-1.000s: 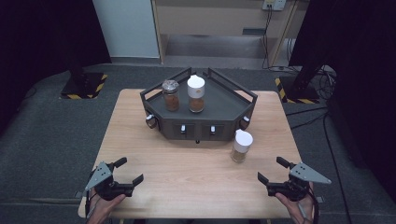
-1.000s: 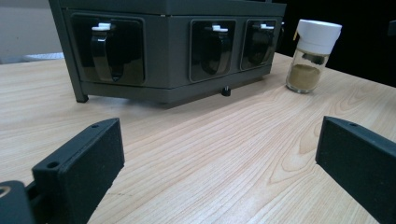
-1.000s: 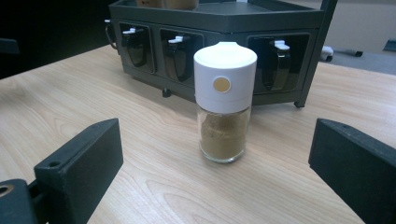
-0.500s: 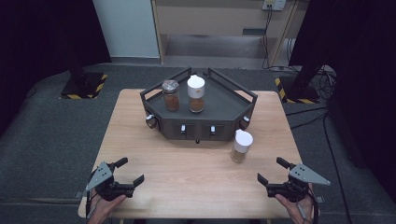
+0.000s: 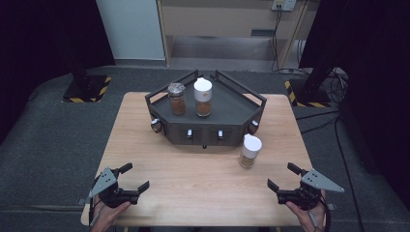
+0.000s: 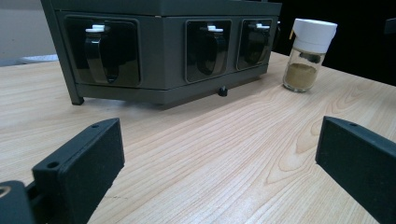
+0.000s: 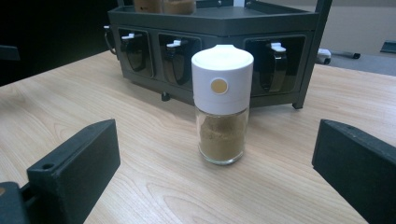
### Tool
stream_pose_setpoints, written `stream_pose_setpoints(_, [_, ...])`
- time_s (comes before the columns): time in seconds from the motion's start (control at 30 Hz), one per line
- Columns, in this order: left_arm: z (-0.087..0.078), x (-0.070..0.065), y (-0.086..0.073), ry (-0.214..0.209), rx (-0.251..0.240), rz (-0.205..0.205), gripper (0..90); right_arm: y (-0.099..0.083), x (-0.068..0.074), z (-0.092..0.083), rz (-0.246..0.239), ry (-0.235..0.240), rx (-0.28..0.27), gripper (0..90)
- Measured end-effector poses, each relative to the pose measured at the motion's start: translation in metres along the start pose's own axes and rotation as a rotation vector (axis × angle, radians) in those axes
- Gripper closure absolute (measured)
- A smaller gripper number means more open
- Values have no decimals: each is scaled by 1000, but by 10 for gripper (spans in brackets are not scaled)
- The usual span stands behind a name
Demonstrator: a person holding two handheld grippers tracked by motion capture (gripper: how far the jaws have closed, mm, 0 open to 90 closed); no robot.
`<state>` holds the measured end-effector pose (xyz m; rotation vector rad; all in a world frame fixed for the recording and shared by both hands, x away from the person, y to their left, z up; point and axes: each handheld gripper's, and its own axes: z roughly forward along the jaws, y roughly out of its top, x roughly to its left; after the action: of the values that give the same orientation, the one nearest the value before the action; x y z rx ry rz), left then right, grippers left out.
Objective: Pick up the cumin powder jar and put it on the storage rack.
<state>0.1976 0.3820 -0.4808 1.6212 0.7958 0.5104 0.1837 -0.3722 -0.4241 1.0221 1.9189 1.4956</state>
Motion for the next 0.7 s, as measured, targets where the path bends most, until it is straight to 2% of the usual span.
stream_pose_setpoints(0.43, [-1,0,0,2,0,-1,0,3,0,-1,23,4,1,12])
stream_pose_setpoints(0.6, [-1,-1,0,2,0,-1,0,10,3,-1,12,3,-4,16])
stream_pose_setpoints(0.7, [0,-1,1,1,4,1,0,14,2,0,25,13,-7,17])
